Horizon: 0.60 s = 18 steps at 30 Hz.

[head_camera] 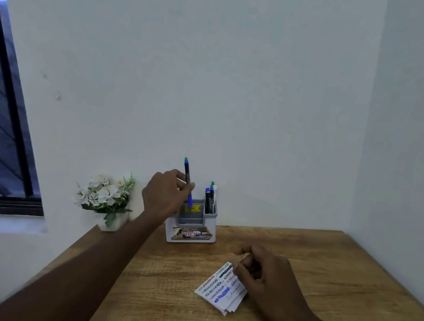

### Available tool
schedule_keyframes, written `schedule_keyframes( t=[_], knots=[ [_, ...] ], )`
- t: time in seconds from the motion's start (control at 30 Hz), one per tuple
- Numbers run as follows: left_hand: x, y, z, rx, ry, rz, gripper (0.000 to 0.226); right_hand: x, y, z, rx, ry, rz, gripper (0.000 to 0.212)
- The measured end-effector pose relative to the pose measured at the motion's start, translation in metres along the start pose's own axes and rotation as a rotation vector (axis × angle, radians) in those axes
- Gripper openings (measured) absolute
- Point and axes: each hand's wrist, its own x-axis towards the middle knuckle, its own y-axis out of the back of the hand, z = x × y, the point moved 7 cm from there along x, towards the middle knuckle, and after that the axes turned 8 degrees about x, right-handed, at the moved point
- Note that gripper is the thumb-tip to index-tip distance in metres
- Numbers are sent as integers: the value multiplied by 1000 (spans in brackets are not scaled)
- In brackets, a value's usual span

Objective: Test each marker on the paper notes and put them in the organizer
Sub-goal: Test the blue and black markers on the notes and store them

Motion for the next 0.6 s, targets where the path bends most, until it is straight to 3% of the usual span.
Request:
schedule_keyframes(
  t=[0.13, 0.3, 0.4, 0.6],
  knots=[
    [0, -23, 1, 114, 7, -125, 30, 1, -1, 0, -12, 0, -11, 14],
    [0, -22, -9, 106, 35, -21, 44, 0, -1, -2, -23, -2, -27, 13],
    [-4, -10, 7, 156, -74, 48, 50, 2, 1, -1, -70, 5, -50, 10],
    [-70, 31, 37, 181, -338, 182, 35, 2, -12, 1, -255, 50, -313, 25]
  ],
)
